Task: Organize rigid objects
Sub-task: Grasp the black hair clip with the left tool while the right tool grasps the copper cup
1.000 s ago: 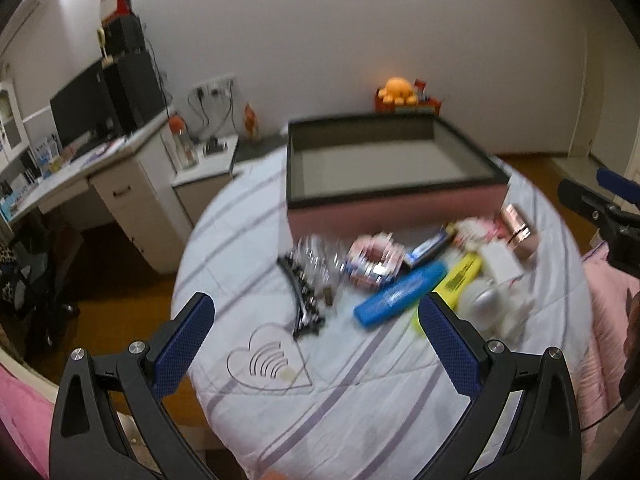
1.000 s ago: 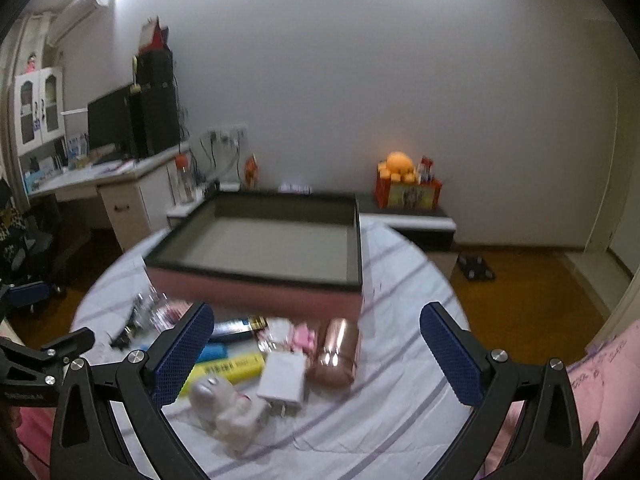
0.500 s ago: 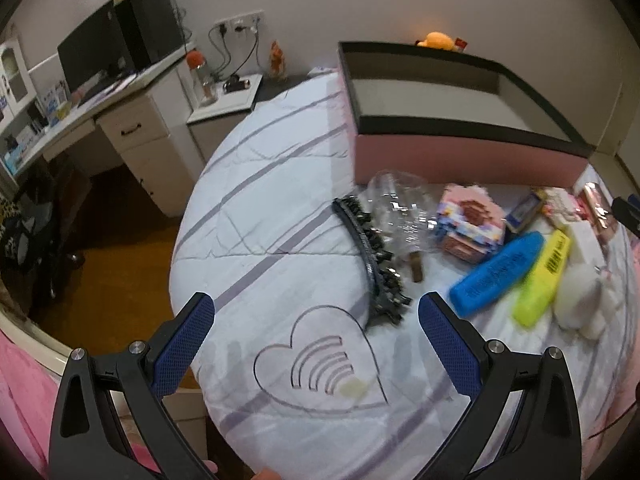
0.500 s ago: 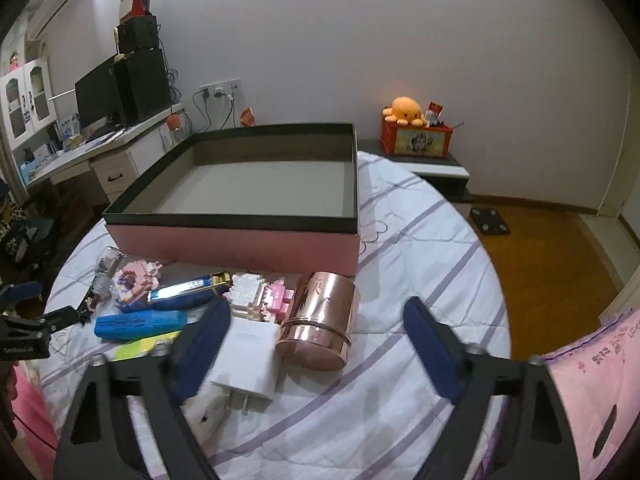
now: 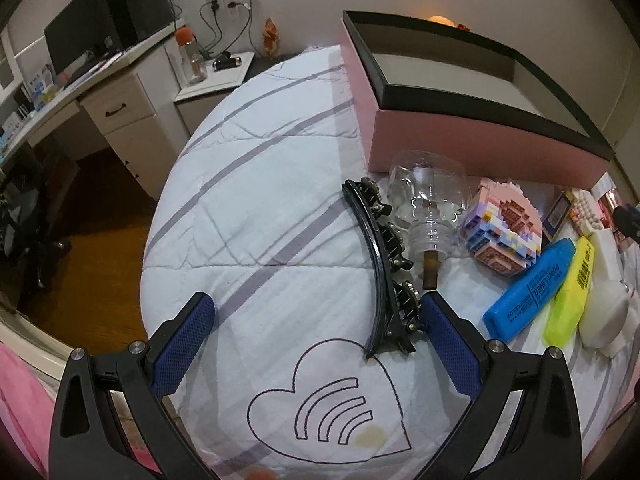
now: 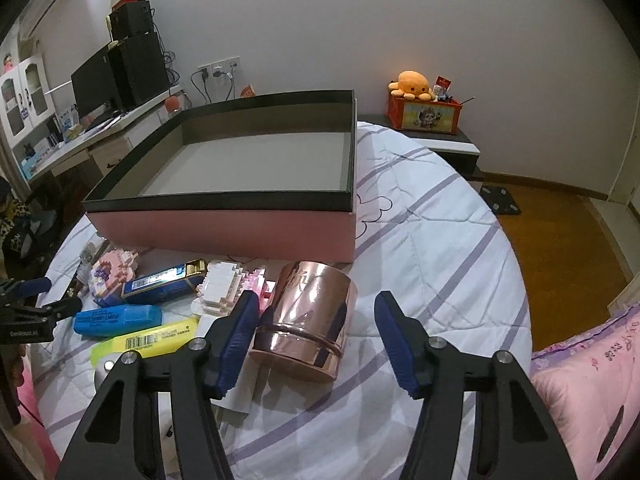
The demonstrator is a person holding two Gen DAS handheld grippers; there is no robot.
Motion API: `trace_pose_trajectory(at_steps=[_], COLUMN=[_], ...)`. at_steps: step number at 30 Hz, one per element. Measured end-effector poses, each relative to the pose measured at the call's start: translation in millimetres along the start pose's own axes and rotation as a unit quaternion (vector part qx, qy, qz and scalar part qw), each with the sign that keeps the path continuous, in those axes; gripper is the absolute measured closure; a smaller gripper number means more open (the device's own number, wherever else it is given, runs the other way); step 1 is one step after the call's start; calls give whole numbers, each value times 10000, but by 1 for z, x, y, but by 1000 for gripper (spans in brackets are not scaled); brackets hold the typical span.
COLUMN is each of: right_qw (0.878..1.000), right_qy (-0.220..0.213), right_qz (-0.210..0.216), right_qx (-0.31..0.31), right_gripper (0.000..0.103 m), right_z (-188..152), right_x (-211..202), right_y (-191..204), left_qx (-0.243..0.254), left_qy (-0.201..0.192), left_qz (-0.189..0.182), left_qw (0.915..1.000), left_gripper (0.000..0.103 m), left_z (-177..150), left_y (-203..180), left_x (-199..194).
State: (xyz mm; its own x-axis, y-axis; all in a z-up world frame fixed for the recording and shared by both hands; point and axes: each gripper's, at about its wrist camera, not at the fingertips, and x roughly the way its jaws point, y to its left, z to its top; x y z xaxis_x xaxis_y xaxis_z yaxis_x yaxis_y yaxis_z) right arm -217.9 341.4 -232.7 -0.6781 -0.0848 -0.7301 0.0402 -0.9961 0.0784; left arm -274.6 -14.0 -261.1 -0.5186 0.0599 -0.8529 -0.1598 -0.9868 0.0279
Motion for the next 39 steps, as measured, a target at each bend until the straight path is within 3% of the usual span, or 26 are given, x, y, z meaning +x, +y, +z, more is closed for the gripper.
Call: trace_pose_trajectory(at_steps=[10, 18, 21, 23, 26, 36, 39], right_qw=[9999, 10000, 10000, 10000, 10000, 10000, 10000], right_qy=[-62, -50, -58, -47, -54, -36, -16], right_qz=[-83, -17, -26, -15, -19, -1, 2], right_qx=[-32, 0, -8, -8, -8, 11, -4], right_gripper=[41, 41, 41, 41, 41, 41, 41], right_z=[2, 1, 0, 0, 0, -1, -1], right_x=[-4, -3, -4, -4, -6, -5, -4], right_y=[-1, -2, -3, -3, -2, -2, -1], left_qx=[166, 230, 424, 479, 599, 582, 620], left_qy=[-37, -315, -315, -298, -258, -275, -333], left_qz=[-62, -215, -256, -163, -234, -320, -459], left_qw=[9998, 9990, 9983, 9983, 9976, 9974, 9965], left_gripper=[0, 3, 20, 43, 59, 58, 76], left_z=[0, -5, -5, -4, -3, 15, 13], left_y=[2, 6, 6, 7, 7, -3, -3], left_x=[3, 0, -7, -11, -13, 1, 0])
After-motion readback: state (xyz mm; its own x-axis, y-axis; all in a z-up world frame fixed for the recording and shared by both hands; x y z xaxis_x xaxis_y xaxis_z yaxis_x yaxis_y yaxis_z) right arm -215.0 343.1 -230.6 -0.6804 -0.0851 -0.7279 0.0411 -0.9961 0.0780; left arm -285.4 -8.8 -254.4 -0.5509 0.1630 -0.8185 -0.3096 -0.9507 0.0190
